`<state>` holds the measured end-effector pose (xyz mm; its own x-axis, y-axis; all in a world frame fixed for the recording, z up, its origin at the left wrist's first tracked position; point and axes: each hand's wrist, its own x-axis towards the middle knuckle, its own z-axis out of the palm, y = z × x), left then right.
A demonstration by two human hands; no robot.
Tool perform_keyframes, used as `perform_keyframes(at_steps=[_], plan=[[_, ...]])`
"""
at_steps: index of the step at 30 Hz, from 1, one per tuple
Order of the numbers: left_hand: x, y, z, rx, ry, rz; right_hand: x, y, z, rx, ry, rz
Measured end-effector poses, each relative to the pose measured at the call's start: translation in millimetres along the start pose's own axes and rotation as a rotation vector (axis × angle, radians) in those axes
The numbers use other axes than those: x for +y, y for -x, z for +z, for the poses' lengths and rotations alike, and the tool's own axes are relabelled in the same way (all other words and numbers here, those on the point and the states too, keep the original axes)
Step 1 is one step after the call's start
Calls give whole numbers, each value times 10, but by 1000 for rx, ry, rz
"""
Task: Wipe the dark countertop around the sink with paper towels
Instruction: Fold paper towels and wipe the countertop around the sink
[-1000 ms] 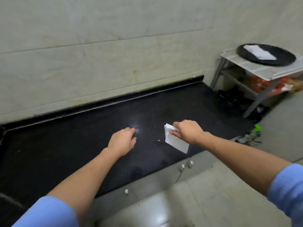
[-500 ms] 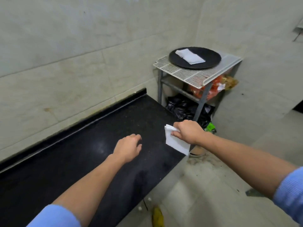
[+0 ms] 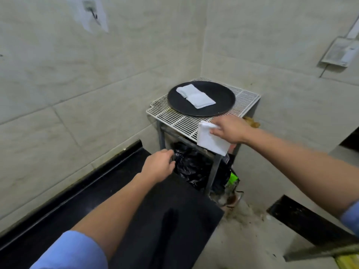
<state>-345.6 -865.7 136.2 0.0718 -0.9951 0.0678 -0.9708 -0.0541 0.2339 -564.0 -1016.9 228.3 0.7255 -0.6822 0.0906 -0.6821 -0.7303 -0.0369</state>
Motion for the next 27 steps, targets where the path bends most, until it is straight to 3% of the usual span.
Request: perform_keyframes(at_steps=[6, 14, 27], plan=[[175, -867, 33, 67, 3, -46, 753, -955, -79, -52, -46, -62], [436, -2237, 10, 233, -6, -209, 1651, -2342, -324, -1, -130, -205], [417, -2826, 237, 146, -82, -492, 1623, -3992, 153, -232, -150, -395]])
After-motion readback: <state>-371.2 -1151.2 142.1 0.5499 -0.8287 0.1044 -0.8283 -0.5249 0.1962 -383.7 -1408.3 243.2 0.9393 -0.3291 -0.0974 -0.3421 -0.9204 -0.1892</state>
